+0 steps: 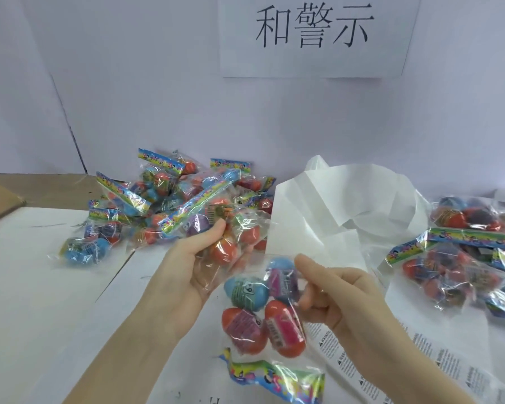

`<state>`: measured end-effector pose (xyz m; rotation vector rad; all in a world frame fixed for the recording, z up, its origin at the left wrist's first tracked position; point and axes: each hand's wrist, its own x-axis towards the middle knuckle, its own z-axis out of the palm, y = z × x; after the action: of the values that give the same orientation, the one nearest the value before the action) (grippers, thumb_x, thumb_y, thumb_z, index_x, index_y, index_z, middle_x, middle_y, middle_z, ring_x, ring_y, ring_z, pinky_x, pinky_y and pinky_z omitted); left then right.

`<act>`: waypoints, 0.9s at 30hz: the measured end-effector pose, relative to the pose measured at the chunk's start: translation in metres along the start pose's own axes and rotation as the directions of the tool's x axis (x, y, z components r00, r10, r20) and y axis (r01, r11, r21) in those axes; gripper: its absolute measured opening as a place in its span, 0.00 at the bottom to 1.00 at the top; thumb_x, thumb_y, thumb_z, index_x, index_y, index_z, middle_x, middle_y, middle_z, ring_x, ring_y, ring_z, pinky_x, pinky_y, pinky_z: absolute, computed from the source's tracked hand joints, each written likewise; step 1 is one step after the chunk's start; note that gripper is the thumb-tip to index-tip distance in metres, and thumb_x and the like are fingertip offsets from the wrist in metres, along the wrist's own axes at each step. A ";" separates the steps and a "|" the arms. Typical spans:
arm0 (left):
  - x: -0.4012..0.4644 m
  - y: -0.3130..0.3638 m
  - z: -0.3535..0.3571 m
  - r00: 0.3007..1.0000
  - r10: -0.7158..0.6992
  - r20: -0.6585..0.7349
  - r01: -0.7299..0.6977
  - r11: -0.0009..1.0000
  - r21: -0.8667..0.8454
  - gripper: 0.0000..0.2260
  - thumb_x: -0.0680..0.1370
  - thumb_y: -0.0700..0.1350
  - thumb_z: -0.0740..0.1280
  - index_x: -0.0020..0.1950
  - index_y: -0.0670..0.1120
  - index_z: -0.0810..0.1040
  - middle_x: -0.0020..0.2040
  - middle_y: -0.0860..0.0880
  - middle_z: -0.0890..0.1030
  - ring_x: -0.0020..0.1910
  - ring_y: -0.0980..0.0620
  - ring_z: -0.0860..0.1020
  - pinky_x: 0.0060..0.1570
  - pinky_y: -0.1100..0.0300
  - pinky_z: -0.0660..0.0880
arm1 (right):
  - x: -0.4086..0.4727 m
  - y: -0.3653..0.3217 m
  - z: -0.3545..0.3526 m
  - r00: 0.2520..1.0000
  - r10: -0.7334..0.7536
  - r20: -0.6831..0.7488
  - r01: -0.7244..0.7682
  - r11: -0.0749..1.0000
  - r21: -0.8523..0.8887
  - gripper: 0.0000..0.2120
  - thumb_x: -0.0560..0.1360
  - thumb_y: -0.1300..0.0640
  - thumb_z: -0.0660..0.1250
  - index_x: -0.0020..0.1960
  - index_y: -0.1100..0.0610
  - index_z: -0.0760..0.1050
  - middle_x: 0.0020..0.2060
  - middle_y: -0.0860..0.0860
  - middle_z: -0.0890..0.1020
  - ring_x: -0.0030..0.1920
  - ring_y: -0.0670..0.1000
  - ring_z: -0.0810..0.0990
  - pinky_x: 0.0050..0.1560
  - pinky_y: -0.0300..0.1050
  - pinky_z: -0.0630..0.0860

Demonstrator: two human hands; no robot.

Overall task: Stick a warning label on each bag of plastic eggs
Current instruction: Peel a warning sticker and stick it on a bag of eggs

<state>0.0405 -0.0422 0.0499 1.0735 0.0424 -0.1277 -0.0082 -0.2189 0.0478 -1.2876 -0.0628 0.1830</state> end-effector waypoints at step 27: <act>0.007 -0.031 0.045 0.919 0.154 0.363 -0.280 0.903 0.326 0.13 0.68 0.47 0.75 0.49 0.44 0.78 0.42 0.48 0.83 0.43 0.51 0.82 0.44 0.62 0.79 | 0.009 -0.010 -0.025 0.934 -0.251 -0.253 0.210 0.961 -0.179 0.21 0.54 0.54 0.77 0.44 0.61 0.79 0.31 0.51 0.81 0.31 0.47 0.78 0.32 0.36 0.75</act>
<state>0.0421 -0.0973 0.0433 1.4174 -0.4227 -0.1114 0.0055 -0.2437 0.0499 -1.4324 0.0094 -0.2077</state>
